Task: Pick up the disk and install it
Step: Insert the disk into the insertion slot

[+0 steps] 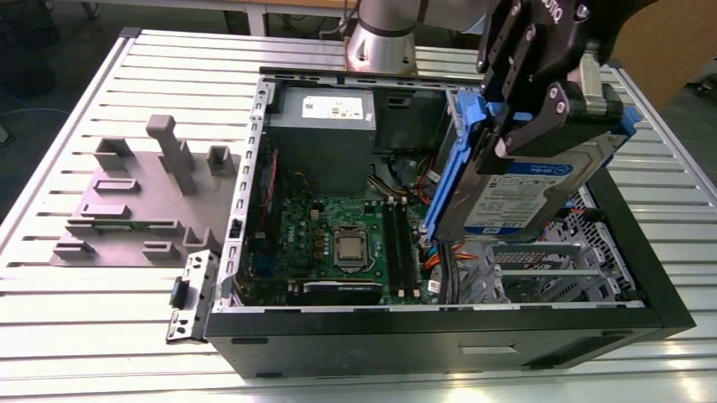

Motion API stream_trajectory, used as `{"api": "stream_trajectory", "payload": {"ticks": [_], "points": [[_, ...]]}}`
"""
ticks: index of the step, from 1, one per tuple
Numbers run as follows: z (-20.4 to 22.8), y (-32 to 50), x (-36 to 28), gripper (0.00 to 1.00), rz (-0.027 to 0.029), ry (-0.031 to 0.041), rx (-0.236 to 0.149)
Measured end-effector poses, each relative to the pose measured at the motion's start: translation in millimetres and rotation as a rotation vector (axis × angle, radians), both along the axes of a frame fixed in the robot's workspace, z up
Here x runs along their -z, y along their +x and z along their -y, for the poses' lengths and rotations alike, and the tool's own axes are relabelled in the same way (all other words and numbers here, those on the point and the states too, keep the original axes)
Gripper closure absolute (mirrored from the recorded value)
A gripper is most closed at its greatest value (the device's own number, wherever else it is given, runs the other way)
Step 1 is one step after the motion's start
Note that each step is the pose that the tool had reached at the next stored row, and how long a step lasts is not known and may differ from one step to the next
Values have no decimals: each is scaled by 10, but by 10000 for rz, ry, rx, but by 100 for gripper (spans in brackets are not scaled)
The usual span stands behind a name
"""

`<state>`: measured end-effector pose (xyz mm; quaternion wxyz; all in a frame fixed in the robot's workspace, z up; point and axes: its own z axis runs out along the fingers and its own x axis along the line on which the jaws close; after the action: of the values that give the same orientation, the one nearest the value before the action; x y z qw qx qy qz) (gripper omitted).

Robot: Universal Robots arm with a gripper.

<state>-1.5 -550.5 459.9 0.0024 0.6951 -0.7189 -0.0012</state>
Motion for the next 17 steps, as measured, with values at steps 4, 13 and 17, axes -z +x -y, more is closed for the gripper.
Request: {"api": "stream_trajectory", "payload": {"ticks": [4, 13, 17], "points": [[31, 39, 16, 64, -1, -1, -1], [67, 269, 54, 64, -21, -1, -1], [67, 434, 68, 64, -46, 0, -1]]}}
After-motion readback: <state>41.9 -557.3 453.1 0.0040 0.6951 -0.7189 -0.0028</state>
